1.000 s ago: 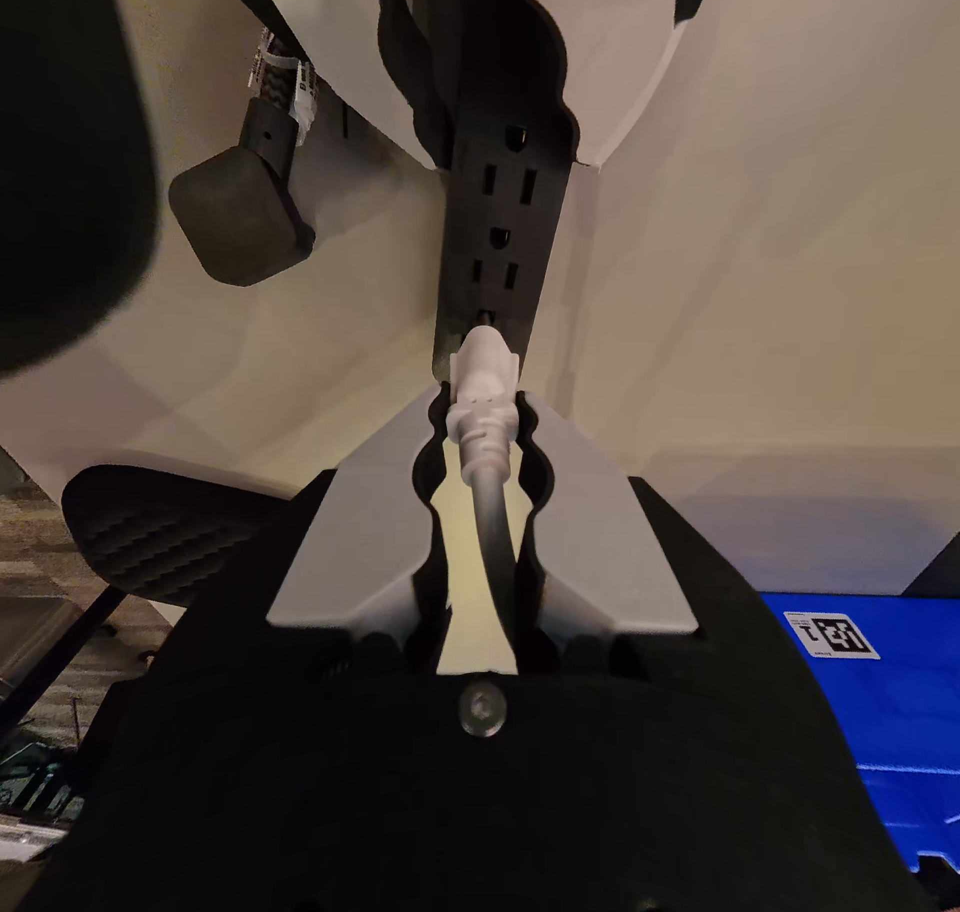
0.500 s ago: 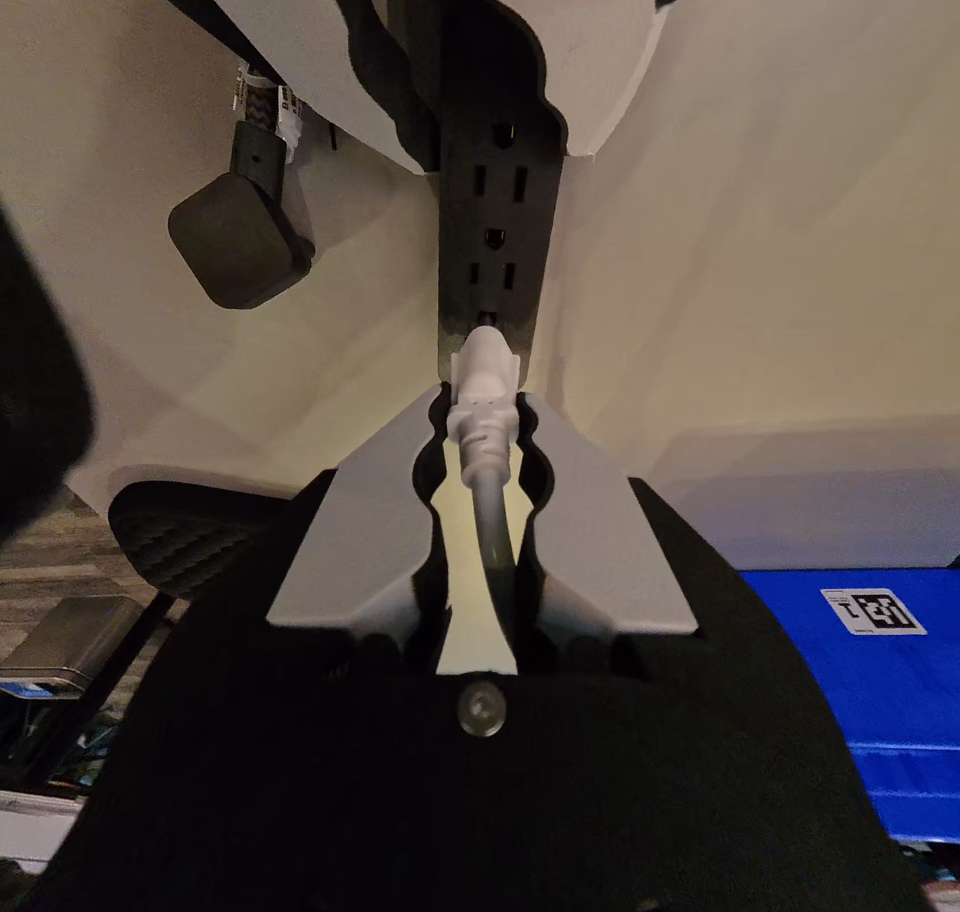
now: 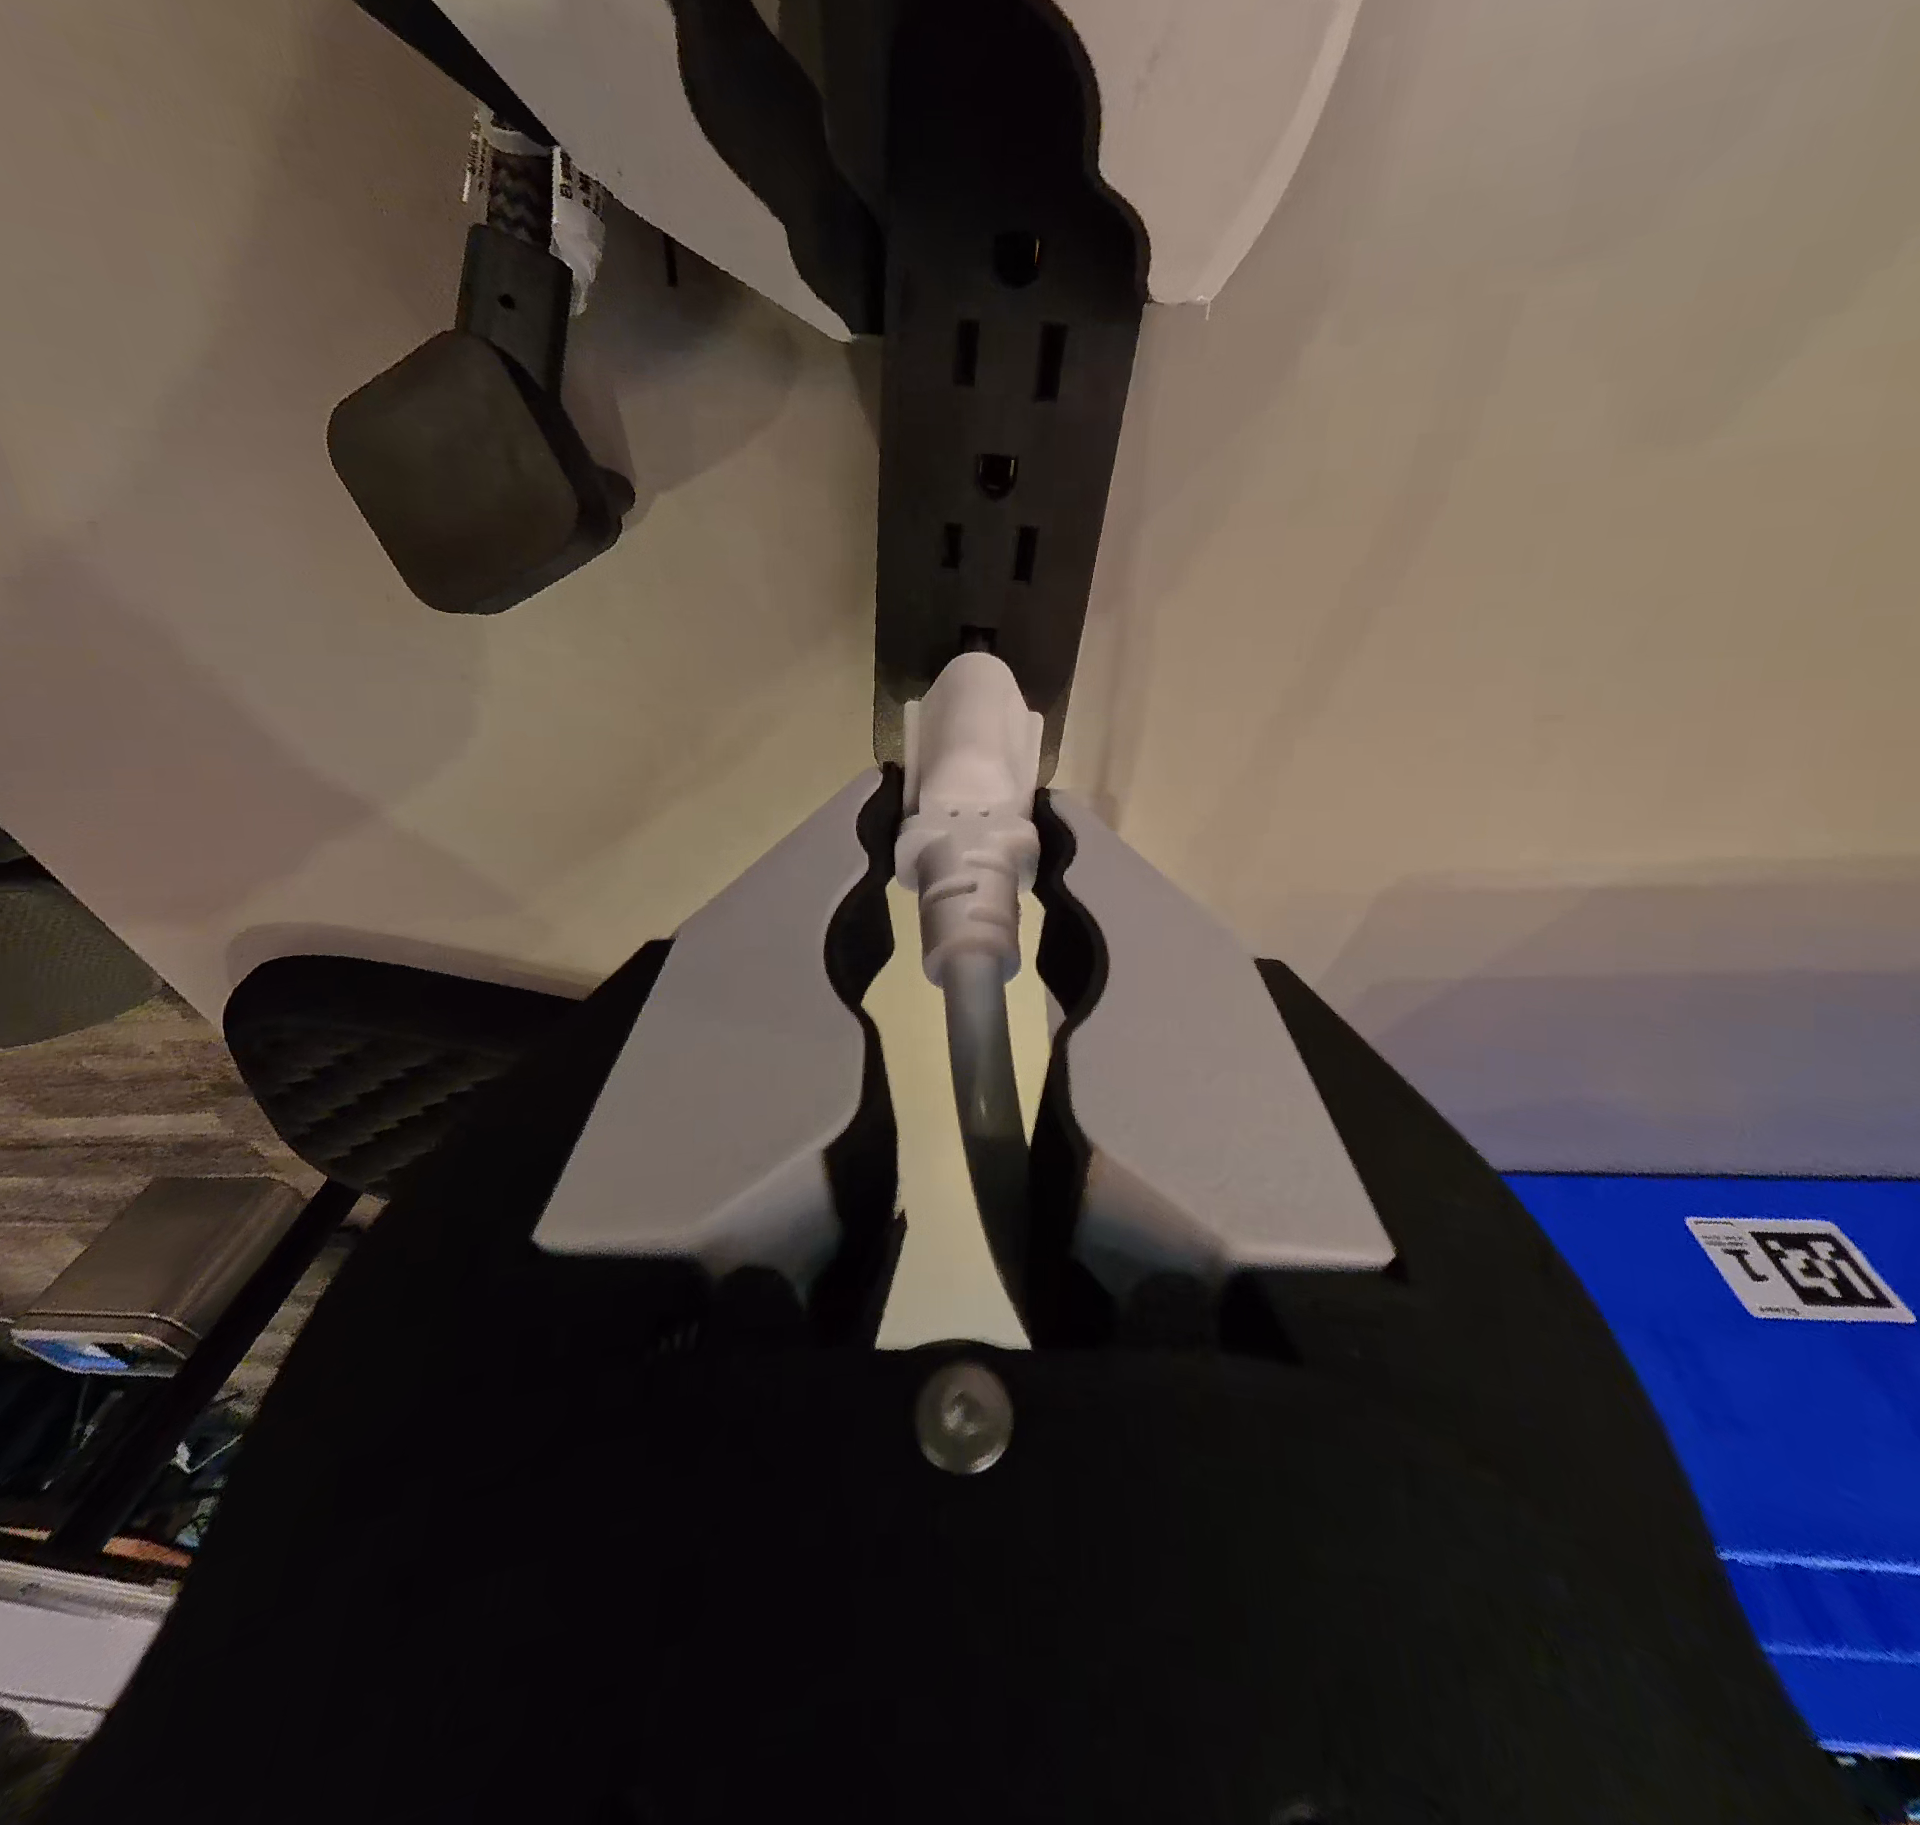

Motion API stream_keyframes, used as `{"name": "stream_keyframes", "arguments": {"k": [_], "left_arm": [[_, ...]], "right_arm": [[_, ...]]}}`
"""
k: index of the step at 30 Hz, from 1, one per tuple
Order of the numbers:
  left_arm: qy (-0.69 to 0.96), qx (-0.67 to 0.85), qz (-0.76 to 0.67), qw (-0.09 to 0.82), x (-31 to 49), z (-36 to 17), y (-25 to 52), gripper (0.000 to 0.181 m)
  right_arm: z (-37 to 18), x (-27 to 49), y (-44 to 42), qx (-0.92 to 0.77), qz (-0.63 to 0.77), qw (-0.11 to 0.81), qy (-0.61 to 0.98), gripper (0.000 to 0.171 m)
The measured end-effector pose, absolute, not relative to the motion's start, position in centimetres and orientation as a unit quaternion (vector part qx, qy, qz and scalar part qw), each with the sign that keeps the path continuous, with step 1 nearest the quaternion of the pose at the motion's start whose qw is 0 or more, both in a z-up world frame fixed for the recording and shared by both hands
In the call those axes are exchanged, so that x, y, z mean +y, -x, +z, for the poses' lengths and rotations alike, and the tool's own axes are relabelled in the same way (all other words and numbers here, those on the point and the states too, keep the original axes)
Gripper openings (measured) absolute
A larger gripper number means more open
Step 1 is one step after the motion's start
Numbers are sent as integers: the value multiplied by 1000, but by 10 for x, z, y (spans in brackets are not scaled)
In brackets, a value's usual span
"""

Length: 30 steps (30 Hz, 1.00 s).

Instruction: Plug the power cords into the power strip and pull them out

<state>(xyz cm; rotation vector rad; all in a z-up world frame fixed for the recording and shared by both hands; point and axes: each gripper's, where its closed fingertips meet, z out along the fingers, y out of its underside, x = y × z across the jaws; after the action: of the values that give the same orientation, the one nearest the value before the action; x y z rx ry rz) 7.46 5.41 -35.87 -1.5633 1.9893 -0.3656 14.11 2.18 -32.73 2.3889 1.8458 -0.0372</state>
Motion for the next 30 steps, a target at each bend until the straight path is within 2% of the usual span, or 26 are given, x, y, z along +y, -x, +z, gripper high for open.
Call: {"name": "stream_keyframes", "arguments": {"k": [11,21,30], "left_arm": [[585,746,-135,289,54,-359,-75,46],[582,749,-129,290,53,-359,-75,46],[583,747,-130,292,53,-359,-74,46]], "right_arm": [[-329,22,-141,628,8,92,-772,21],[-331,22,-140,620,11,73,-781,21],[-331,23,-138,622,23,111,-774,21]]}}
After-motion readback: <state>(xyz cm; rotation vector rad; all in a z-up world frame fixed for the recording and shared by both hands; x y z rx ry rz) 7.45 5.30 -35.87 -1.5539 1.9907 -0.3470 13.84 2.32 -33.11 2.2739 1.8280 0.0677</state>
